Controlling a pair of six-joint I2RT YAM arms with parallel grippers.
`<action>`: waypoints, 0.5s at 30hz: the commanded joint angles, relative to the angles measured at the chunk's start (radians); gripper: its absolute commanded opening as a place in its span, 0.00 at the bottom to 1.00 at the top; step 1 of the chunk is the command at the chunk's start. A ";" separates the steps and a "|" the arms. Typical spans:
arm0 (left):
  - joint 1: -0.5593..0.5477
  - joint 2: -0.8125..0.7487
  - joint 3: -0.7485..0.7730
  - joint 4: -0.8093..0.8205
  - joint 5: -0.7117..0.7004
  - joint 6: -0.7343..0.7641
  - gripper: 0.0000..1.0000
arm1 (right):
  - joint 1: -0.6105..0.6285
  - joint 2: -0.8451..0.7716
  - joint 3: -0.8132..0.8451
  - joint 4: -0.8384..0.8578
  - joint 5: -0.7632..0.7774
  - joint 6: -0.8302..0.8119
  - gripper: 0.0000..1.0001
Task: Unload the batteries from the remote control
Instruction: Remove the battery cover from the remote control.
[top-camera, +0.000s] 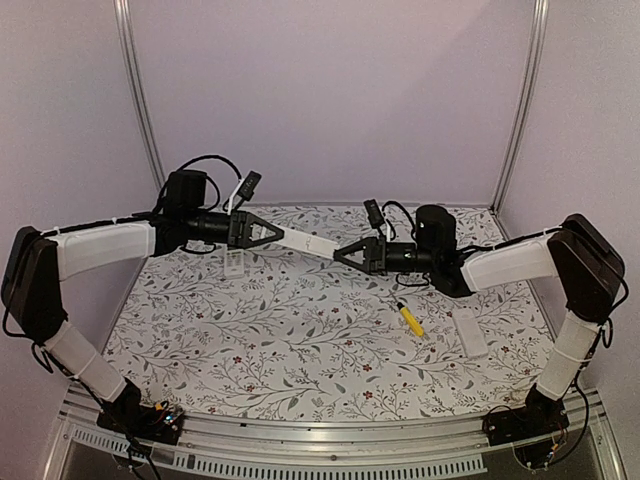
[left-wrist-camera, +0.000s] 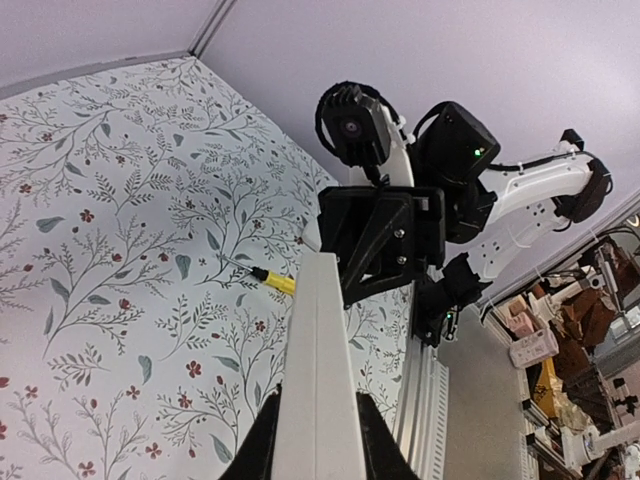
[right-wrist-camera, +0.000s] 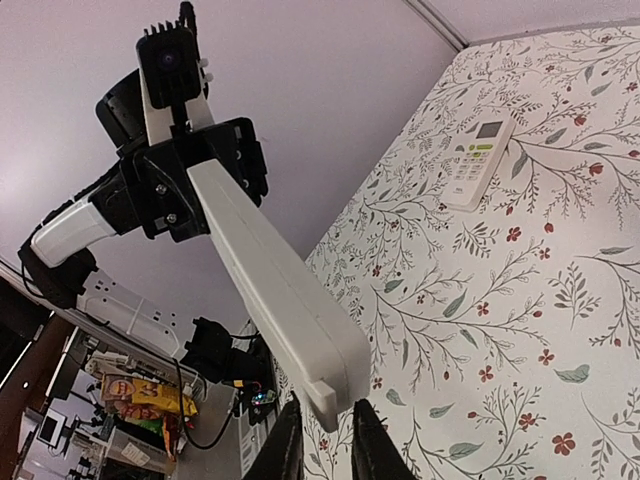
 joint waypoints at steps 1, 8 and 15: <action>0.004 -0.021 0.010 0.006 0.007 0.004 0.00 | -0.002 -0.044 -0.018 0.021 0.007 -0.004 0.16; 0.004 -0.018 0.011 0.008 0.017 0.001 0.00 | -0.003 -0.048 -0.015 0.031 0.003 -0.002 0.14; 0.004 -0.020 0.009 0.009 0.021 -0.001 0.00 | -0.003 -0.041 -0.020 0.040 0.005 0.004 0.14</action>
